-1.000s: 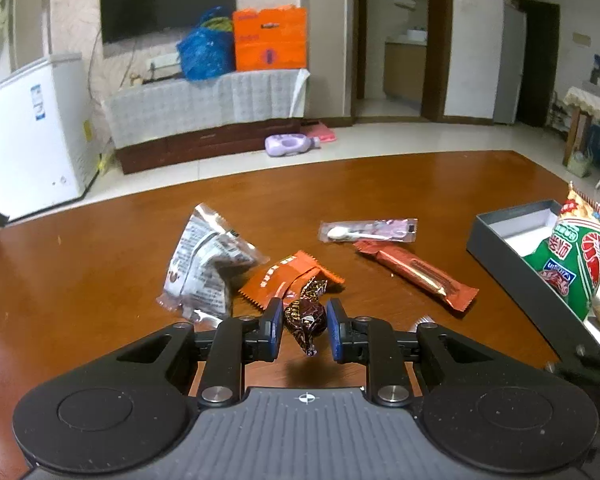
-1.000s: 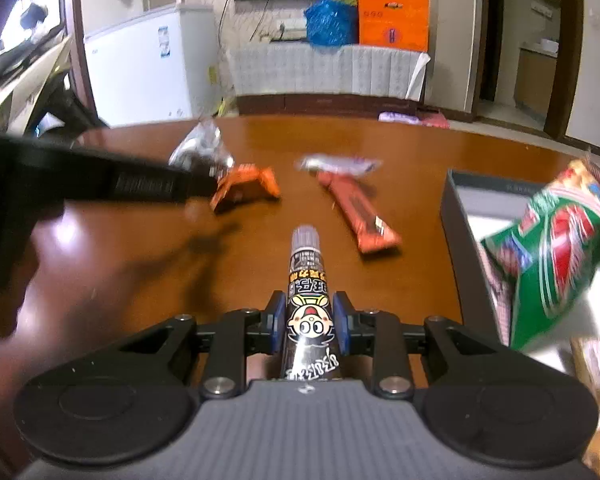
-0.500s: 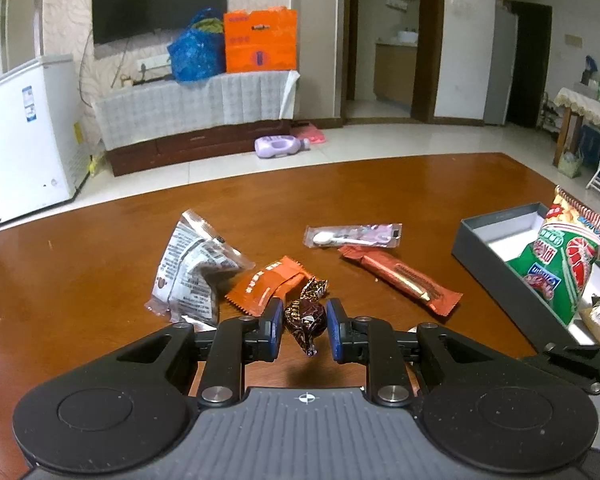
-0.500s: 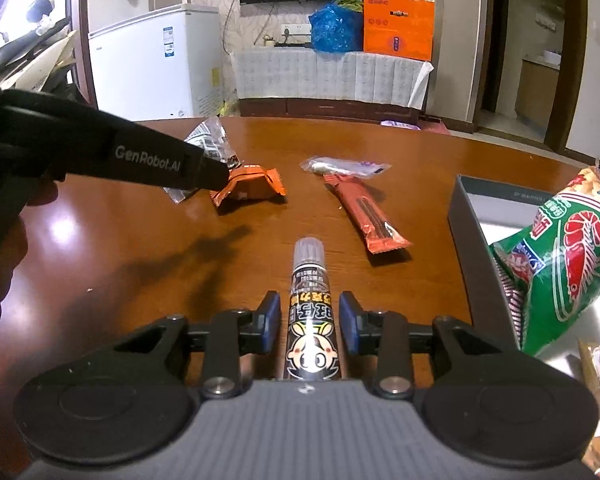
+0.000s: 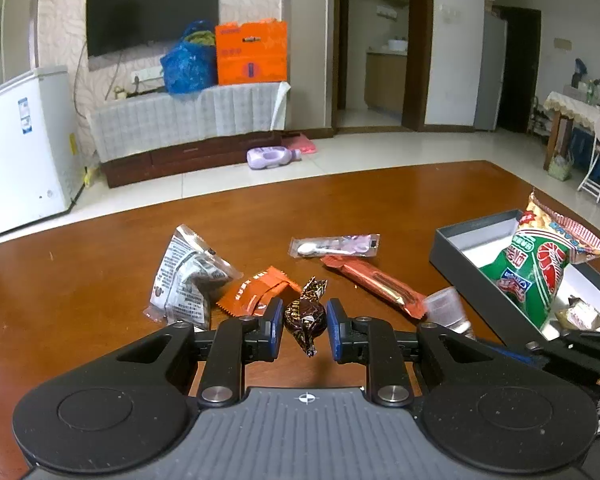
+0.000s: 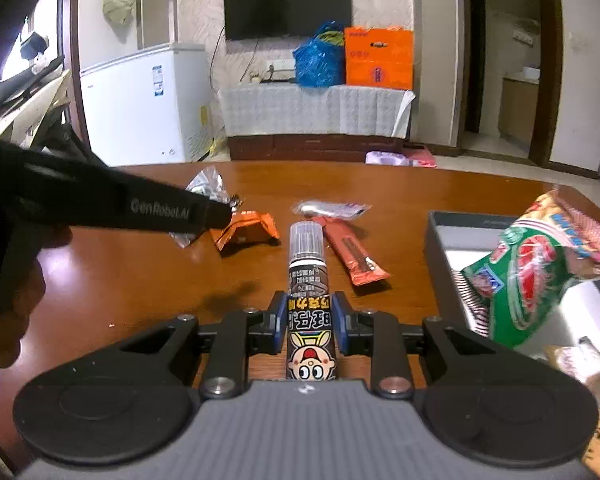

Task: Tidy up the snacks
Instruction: 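Carry the white tube and gold candy over the white box with both tools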

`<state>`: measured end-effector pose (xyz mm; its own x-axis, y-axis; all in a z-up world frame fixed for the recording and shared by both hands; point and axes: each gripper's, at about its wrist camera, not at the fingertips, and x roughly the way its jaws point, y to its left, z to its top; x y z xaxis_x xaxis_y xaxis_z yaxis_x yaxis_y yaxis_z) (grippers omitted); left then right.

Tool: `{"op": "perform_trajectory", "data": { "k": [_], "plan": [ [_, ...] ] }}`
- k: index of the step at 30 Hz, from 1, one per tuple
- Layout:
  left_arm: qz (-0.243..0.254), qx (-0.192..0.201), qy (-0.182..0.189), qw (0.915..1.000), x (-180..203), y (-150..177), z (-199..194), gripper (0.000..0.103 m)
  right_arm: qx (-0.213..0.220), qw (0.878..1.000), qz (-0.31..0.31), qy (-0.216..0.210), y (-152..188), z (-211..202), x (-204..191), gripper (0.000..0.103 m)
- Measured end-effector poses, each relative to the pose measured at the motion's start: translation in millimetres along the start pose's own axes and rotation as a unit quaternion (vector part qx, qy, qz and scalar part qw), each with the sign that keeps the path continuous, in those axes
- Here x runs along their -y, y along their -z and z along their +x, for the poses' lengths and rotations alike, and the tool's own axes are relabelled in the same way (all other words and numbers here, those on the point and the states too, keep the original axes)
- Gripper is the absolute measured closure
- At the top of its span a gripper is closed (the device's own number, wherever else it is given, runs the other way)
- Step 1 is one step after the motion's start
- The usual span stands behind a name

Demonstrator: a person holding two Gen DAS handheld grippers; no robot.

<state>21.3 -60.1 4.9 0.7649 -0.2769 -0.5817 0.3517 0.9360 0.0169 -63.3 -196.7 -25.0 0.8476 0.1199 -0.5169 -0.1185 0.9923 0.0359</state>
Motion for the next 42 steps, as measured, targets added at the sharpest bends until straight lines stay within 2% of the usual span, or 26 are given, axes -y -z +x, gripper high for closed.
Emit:
{"op": "perform_trajectory", "data": {
  "k": [18, 24, 29, 35, 42],
  "plan": [
    [0.013, 0.028, 0.011, 0.9995, 14.9, 1.7, -30.9, 0.078, 0.09, 0.995, 0.006, 0.032, 10.3, -82.8, 3.3, 0.08],
    [0.017, 0.036, 0.02, 0.999, 23.9, 0.9, -40.9, 0.079, 0.098, 0.995, -0.007, 0.029, 14.6, -96.4, -0.6, 0.08],
    [0.042, 0.038, 0.024, 0.9981, 39.1, 6.9, -41.9, 0.078, 0.104, 0.994, -0.005, 0.029, 16.3, -106.5, 0.2, 0.079],
    [0.068, 0.042, 0.045, 0.9958, 57.2, 12.0, -43.4, 0.078, 0.11, 0.993, 0.001, 0.031, 18.3, -117.6, 3.3, 0.08],
    [0.064, 0.062, 0.074, 0.9933, 66.8, 13.8, -50.0, 0.078, 0.124, 0.991, 0.011, 0.041, 17.6, -132.8, 13.7, 0.079]
  ]
}}
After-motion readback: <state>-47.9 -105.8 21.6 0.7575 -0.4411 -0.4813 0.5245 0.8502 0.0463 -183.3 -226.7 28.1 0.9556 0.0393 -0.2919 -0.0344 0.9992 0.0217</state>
